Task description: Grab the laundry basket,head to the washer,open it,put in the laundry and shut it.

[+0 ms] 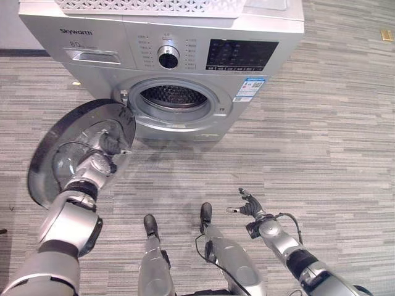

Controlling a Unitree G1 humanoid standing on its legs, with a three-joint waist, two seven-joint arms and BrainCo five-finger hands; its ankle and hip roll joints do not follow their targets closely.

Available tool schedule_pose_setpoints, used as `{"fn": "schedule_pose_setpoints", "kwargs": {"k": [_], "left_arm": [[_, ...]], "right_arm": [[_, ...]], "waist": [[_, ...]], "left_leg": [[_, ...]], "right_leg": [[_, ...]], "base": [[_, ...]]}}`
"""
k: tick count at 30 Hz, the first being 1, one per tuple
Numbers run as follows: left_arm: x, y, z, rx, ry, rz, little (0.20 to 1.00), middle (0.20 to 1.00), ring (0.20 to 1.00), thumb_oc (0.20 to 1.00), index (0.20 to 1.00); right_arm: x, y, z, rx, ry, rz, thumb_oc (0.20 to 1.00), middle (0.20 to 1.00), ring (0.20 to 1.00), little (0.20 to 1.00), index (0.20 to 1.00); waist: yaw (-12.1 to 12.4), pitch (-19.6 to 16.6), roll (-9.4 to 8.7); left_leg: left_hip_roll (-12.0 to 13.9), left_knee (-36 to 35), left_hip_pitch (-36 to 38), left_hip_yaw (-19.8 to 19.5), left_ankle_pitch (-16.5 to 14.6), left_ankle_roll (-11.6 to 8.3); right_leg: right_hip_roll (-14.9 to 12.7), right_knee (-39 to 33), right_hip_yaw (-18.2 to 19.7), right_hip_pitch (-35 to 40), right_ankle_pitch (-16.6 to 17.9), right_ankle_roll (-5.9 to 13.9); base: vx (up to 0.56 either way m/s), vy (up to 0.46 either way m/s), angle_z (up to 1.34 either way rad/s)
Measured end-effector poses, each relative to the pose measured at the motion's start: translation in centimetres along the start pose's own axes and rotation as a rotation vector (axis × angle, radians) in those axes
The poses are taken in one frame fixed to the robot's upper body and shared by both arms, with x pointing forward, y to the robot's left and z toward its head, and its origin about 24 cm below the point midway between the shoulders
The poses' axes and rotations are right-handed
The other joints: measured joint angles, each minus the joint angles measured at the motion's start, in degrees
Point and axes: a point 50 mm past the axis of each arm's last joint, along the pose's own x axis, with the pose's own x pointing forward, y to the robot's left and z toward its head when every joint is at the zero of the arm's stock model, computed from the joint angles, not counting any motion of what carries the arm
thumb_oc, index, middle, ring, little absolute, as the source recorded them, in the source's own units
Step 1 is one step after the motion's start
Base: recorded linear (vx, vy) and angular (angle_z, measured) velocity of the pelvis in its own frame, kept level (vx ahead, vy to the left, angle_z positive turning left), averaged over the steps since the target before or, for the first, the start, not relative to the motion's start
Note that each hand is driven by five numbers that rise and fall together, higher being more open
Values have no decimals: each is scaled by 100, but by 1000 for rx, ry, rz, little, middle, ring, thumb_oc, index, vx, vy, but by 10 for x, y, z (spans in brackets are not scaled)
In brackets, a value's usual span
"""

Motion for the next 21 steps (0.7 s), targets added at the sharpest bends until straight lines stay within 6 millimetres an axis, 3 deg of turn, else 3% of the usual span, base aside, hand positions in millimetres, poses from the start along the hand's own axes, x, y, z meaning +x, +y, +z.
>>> {"fn": "schedule_pose_setpoints", "kwargs": {"k": [4, 6, 11, 12, 14, 16, 17, 18, 20, 21], "left_arm": [[-6, 1, -34, -1, 111, 28, 1000, 1000, 1000, 1000, 1000], [-14, -1, -60, 16, 187, 22, 1000, 1000, 1000, 1000, 1000], [-31, -3, -101, 29, 256, 23, 1000, 1000, 1000, 1000, 1000], [-37, -2, -113, 17, 271, 30, 1000, 1000, 1000, 1000, 1000], [-43, 1, -125, 19, 303, 33, 1000, 1000, 1000, 1000, 1000], [-46, -3, -130, -31, 325, 29, 1000, 1000, 1000, 1000, 1000], [-49, -6, -134, -31, 337, 19, 1000, 1000, 1000, 1000, 1000], [-49, -8, -133, -41, 337, 14, 1000, 1000, 1000, 1000, 1000], [-44, -6, -124, -53, 304, 22, 1000, 1000, 1000, 1000, 1000], [-43, -5, -122, -56, 297, 20, 1000, 1000, 1000, 1000, 1000]], "right_arm": [[-4, -9, -13, 62, 46, -44, 1000, 1000, 1000, 1000, 1000], [-13, -21, -37, 135, 119, -107, 1000, 1000, 1000, 1000, 1000], [-42, -40, -85, 227, 256, -211, 1000, 1000, 1000, 1000, 1000], [-54, -48, -100, 252, 297, -250, 1000, 1000, 1000, 1000, 1000], [-62, -53, -108, 265, 316, -268, 1000, 1000, 1000, 1000, 1000], [-67, -67, -109, 312, 302, -316, 1000, 1000, 1000, 1000, 1000], [-69, -76, -109, 328, 299, -351, 1000, 1000, 1000, 1000, 1000], [-71, -88, -108, 330, 285, -378, 1000, 1000, 1000, 1000, 1000], [-76, -129, -96, 395, 210, -521, 1000, 1000, 1000, 1000, 1000], [-80, -157, -84, 441, 144, -628, 1000, 1000, 1000, 1000, 1000]], "waist": [[33, 4, 9], [125, -14, 6], [228, -356, -34], [237, -450, -130], [304, -598, -303], [309, -633, -496], [330, -708, -626], [290, -713, -633], [219, -698, -611], [164, -694, -603]], "left_leg": [[-17, -6, 294, 17, -6, 4], [29, -7, 604, 18, -101, -27], [152, 10, 823, 40, -206, -55], [206, 227, 914, 36, -250, -125], [301, 522, 878, 68, -320, -175], [386, 1459, 492, -150, -397, -278], [427, 1946, 247, -142, -383, -281], [491, 2099, 154, -118, -405, -282], [390, 1729, -54, -40, -417, -276], [176, 1289, -148, 8, -411, -287]], "right_leg": [[-28, -2, 2, 304, -25, -33], [13, -7, 10, 615, -152, 47], [134, -3, 43, 835, -265, 1], [206, -3, 64, 999, -324, -52], [264, -4, 158, 1073, -336, -107], [301, -10, 247, 1209, -437, -244], [278, -4, 230, 1262, -399, -334], [289, -24, 194, 1322, -425, -363], [290, -52, 141, 1303, -447, -391], [240, -50, 137, 1286, -449, -391]], "base": [[40, -37, 3], [115, -79, 2], [92, -108, -4], [135, -184, -11], [103, -144, -20], [3, -17, -4], [17, 66, 7], [35, 106, 15], [111, 164, 19], [131, 172, 5]]}}
